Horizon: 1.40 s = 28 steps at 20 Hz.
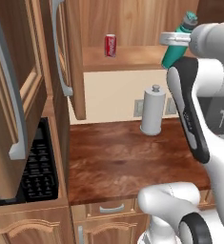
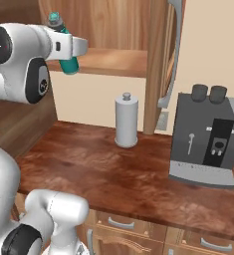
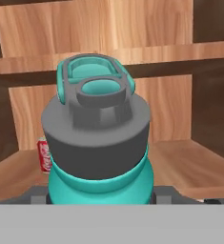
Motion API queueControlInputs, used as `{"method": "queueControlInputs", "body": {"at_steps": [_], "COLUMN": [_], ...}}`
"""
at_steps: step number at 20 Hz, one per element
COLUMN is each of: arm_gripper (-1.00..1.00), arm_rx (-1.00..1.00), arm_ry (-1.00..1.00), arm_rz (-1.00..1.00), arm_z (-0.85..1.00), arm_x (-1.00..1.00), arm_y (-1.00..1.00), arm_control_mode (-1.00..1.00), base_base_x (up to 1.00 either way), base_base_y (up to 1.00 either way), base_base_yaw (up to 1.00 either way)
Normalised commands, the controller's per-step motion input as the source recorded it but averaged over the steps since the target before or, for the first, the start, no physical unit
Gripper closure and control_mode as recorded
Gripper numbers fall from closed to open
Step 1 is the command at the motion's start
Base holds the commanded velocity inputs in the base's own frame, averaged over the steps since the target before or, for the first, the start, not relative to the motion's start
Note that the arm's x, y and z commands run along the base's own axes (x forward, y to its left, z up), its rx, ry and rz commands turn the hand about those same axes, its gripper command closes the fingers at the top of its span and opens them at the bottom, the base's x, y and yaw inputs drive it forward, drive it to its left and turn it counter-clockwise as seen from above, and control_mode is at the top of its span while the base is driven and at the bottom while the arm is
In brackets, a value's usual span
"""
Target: Sort all alcoholic drinks to one cabinet, and non-alcoholic drinks to the other.
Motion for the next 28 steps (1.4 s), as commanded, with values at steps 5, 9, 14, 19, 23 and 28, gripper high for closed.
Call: {"method": "queueControlInputs", "body": {"at_steps": [5,9,14,19,23,28], "arm_gripper": [1.00,1.00,1.00,1.00,1.00,1.00], "arm_rx": [0.00,0.00,-0.01,-0.02,-0.03,-0.01], "arm_ry": [0.00,0.01,0.00,0.01,0.03,0.03], "arm_rz": [0.00,0.00,0.00,0.00,0.00,0.00], "arm_z": [0.10,0.00,0.00,-0.01,-0.17,-0.16], "arm_x": [0.67,0.73,0.64,0.58,0.51,0.38], "arm_y": [0.00,0.00,0.00,0.00,0.00,0.00], "arm_control_mode": [-1.00,-1.00,-1.00,-1.00,-1.00,-1.00], "base_base_x": [0.00,0.00,0.00,0.00,0.00,0.00], "base_base_y": [0.00,0.00,0.00,0.00,0.00,0.00], "base_base_yaw": [0.00,0.00,0.00,0.00,0.00,0.00]}}
